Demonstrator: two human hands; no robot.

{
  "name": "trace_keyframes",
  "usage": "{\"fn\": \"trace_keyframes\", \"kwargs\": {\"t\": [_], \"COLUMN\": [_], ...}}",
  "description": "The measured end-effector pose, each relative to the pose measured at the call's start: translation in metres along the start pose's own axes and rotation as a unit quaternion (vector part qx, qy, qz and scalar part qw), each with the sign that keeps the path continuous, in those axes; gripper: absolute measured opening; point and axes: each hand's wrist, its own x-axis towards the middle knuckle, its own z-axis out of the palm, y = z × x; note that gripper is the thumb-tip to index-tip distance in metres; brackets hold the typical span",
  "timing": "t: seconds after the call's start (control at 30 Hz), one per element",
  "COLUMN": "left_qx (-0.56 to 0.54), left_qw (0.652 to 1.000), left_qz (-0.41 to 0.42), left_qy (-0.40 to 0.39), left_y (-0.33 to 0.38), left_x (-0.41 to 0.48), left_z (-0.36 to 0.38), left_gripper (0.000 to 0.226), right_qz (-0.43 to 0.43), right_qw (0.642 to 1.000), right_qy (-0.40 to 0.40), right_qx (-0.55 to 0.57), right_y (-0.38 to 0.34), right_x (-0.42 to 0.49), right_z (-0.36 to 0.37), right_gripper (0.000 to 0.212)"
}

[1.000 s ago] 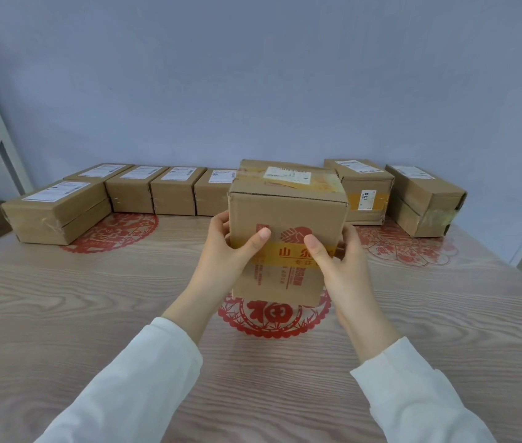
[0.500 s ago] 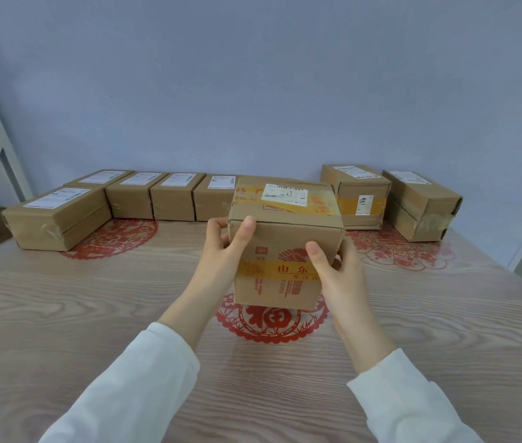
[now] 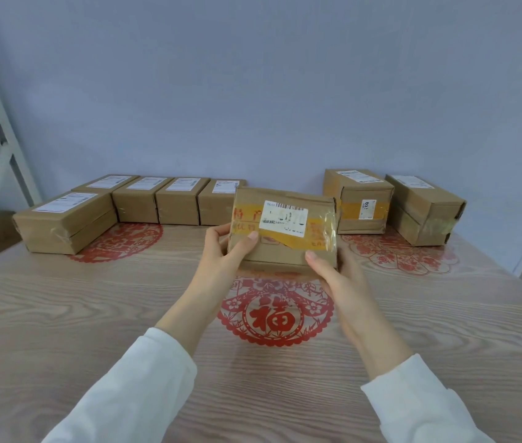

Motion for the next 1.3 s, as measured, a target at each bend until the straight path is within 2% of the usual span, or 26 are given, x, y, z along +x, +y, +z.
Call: {"fn": "trace_keyframes", "kwargs": {"t": [0.07, 0.13, 0.2, 0.3, 0.43, 0.57, 0.7, 0.8, 0.9, 1.0, 1.13, 1.2, 1.3], "left_qx": [-0.001, 0.007, 0.015, 0.035, 0.046, 0.056, 0.052, 0.070, 0.077, 0.070, 0.054, 0.054, 0.040], "left_qw": [1.000, 1.000, 1.000, 0.999, 0.998, 0.997, 0.998, 0.997, 0.996, 0.997, 0.998, 0.997, 0.998], "left_qz": [-0.008, -0.008, 0.001, 0.007, -0.005, 0.012, 0.024, 0.018, 0.022, 0.024, 0.009, 0.012, 0.029], "left_qy": [-0.002, -0.006, -0.009, -0.014, -0.035, -0.042, -0.008, -0.036, -0.049, -0.028, -0.040, -0.051, -0.050], "left_y": [-0.001, -0.001, -0.001, -0.002, -0.006, -0.003, -0.004, -0.006, -0.004, -0.002, -0.004, -0.008, -0.009], "left_x": [0.000, -0.002, -0.005, -0.006, -0.007, -0.009, -0.009, -0.012, -0.013, -0.011, -0.011, -0.011, -0.010], "left_z": [0.000, 0.000, 0.000, -0.002, -0.004, -0.005, -0.003, -0.003, -0.003, -0.003, -0.004, -0.005, -0.004], "left_gripper": [0.064, 0.054, 0.058, 0.074, 0.066, 0.083, 0.066, 0.076, 0.085, 0.095, 0.065, 0.058, 0.057], "right_qz": [0.004, 0.010, 0.020, 0.019, 0.003, -0.019, -0.028, -0.021, -0.041, -0.056, -0.041, -0.031, -0.035], "right_qw": [1.000, 1.000, 1.000, 1.000, 1.000, 0.998, 0.996, 0.999, 0.998, 0.996, 0.999, 0.999, 0.997], "right_qy": [0.005, 0.012, 0.012, 0.003, 0.009, 0.031, 0.018, 0.023, 0.043, 0.035, 0.017, 0.035, 0.066], "right_qx": [0.005, 0.011, 0.013, -0.007, -0.023, -0.057, -0.084, -0.031, -0.036, -0.056, -0.022, -0.017, -0.011], "right_y": [0.000, 0.001, 0.002, 0.002, -0.002, 0.000, 0.000, -0.005, -0.005, -0.004, -0.009, -0.007, 0.001], "right_x": [0.000, 0.001, 0.000, -0.001, -0.002, -0.006, -0.010, -0.011, -0.011, -0.012, -0.011, -0.009, -0.007], "right_z": [0.001, 0.000, -0.001, -0.002, -0.003, -0.004, -0.004, -0.004, -0.004, -0.002, -0.003, -0.004, -0.004], "right_gripper": [0.051, 0.044, 0.037, 0.040, 0.040, 0.027, 0.037, 0.049, 0.038, 0.046, 0.060, 0.053, 0.031]}}
